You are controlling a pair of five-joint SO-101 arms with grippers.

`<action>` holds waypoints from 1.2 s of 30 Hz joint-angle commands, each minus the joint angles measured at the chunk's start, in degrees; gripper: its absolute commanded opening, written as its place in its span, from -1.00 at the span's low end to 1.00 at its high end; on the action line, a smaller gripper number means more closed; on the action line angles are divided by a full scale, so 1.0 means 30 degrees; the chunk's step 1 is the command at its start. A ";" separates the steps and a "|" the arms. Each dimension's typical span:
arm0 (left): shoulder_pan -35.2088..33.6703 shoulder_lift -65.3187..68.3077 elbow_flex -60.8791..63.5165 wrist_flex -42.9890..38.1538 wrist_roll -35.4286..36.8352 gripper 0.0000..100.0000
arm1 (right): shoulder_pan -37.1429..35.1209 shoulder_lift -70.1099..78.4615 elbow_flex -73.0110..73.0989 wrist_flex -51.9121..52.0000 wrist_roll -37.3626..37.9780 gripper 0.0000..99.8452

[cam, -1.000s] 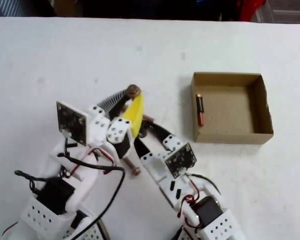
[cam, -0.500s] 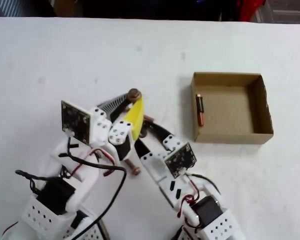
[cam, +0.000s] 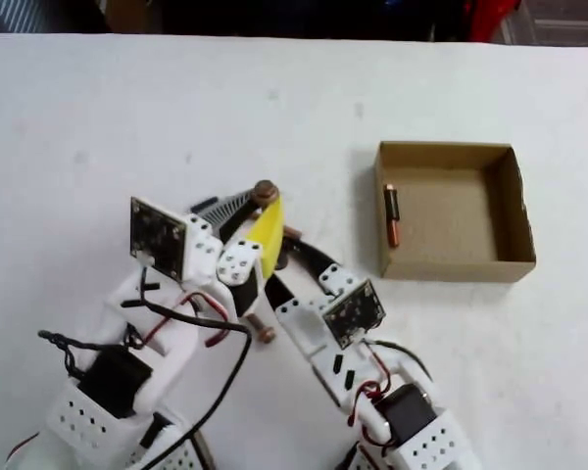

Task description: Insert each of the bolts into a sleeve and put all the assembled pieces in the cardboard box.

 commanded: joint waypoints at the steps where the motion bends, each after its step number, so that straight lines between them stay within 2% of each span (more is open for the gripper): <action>1: 0.0220 -0.0396 0.0234 -0.0059 0.0147 -0.95 | 0.0044 -0.0249 0.0176 -0.0044 0.0264 -0.97; 18: 0.0220 -0.0396 0.3927 -0.0147 0.0147 -0.95 | 0.0044 -0.0220 0.0176 -0.0044 0.0293 -0.97; 27: 0.0073 -0.0396 0.3927 -0.0733 -0.0029 -0.95 | 0.0044 -0.0190 0.0176 -0.0044 0.0293 -0.97; 29: 0.0044 -0.0396 0.3956 -0.0850 -0.0029 -0.88 | 0.0044 -0.0161 0.0176 -0.0044 0.0293 -0.97; 34: 0.0044 -0.0396 0.3985 -0.0762 0.0088 -0.44 | 0.0044 -0.0161 0.0176 -0.0015 0.0293 -0.97; 36: 0.0044 -0.0396 0.3985 -0.0733 0.0117 -0.33 | 0.0073 -0.0161 0.0176 -0.0015 0.0293 -0.97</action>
